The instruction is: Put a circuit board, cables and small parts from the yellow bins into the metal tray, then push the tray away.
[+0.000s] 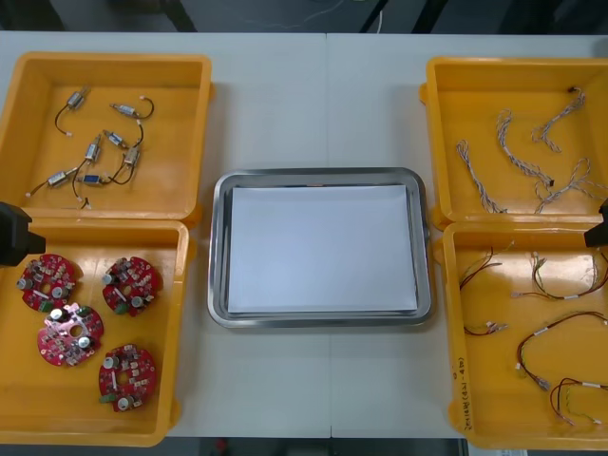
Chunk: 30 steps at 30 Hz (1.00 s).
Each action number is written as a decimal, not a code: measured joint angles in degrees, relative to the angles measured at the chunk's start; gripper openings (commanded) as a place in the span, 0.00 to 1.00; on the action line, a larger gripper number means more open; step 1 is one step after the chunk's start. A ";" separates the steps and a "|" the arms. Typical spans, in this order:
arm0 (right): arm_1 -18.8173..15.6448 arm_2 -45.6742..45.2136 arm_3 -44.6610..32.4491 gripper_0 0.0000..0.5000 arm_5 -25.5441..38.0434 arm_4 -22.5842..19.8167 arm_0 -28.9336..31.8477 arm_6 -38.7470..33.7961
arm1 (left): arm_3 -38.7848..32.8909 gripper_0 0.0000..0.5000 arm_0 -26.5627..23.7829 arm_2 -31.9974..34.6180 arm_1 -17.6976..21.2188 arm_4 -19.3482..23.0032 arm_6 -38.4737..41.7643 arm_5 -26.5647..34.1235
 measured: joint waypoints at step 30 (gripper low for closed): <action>0.00 0.00 0.00 1.00 0.00 0.00 0.00 0.00 | 0.00 1.00 0.00 0.00 0.00 0.00 0.00 0.00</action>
